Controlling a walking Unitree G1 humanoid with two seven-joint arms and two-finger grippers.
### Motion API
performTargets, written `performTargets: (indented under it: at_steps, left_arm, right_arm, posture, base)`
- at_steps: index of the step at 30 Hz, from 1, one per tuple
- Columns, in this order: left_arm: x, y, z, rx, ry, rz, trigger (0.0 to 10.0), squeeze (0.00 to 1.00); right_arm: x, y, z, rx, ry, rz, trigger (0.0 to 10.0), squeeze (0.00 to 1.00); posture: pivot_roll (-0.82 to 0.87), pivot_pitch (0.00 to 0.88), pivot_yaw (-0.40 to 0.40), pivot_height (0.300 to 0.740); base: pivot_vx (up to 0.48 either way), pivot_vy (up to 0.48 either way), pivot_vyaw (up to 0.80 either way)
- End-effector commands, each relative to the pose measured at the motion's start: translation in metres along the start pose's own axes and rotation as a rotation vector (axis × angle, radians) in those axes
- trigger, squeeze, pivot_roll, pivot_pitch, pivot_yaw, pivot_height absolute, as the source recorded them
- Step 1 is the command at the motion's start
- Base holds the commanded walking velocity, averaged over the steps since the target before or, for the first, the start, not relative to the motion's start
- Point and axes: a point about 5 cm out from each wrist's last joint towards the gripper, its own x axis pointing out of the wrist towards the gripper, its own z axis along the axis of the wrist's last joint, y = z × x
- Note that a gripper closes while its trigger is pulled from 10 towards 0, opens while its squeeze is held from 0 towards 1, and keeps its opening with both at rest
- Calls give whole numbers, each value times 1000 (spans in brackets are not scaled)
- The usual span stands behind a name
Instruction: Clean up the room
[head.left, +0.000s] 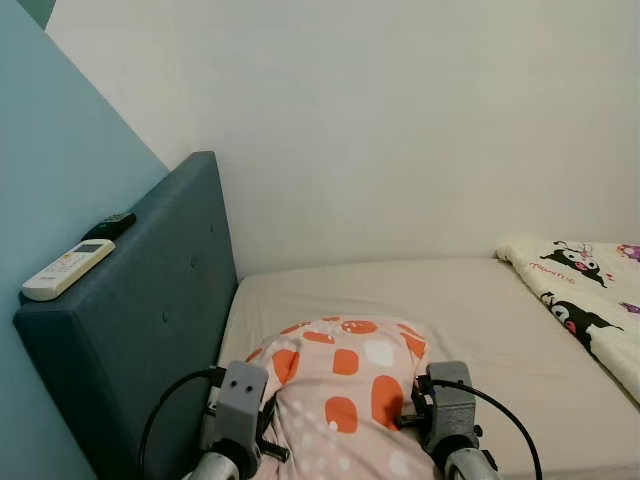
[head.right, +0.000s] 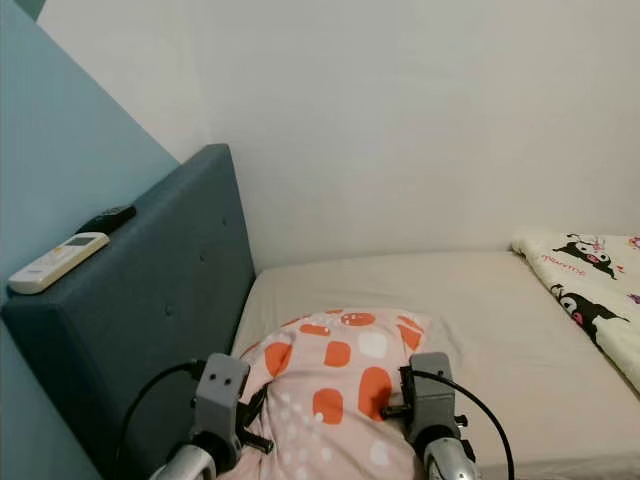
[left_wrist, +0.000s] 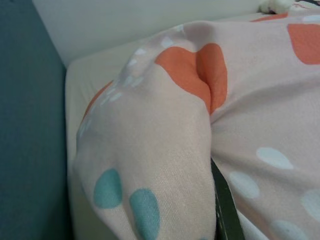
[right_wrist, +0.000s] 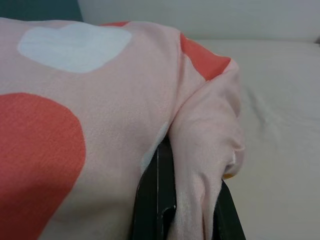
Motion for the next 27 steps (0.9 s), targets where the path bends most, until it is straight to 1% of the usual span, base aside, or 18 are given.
performTargets:
  at_steps: [1, 3, 7, 12, 17, 27]
  left_arm:
    - [4, 1, 5, 13, -18, 19, 10000, 0]
    - [3, 1, 4, 23, -19, 33, 10000, 0]
    - [1, 2, 3, 32, -18, 42, 10000, 0]
    - [1, 1, 4, 38, -33, 29, 10000, 0]
    - [0, -2, 6, 61, -50, 2, 10000, 0]
    - [-1, -4, 5, 54, -54, -5, 10000, 0]
  right_arm:
    - [2, 9, 2, 2, -7, 35, 10000, 0]
    - [-1, 8, -2, -14, 4, 34, 10000, 0]
    - [-2, 6, -5, -19, 11, 23, 10000, 0]
    - [-2, 4, -5, -13, 11, 10, 10000, 0]
    - [-2, 2, -4, -14, 8, 7, 10000, 0]
    - [-3, 1, -4, -16, 7, 5, 10000, 0]
  posture:
    - [-81, 55, 31, 740]
    - [-82, 53, 30, 740]
    - [-83, 52, 28, 740]
    - [-84, 48, 28, 740]
    - [-85, 47, 30, 740]
    - [-89, 43, 28, 740]
  base:
    - [0, 0, 0]
    - [0, 0, 0]
    - [0, 0, 0]
    - [0, 0, 0]
    - [0, 0, 0]
    - [341, 0, 0]
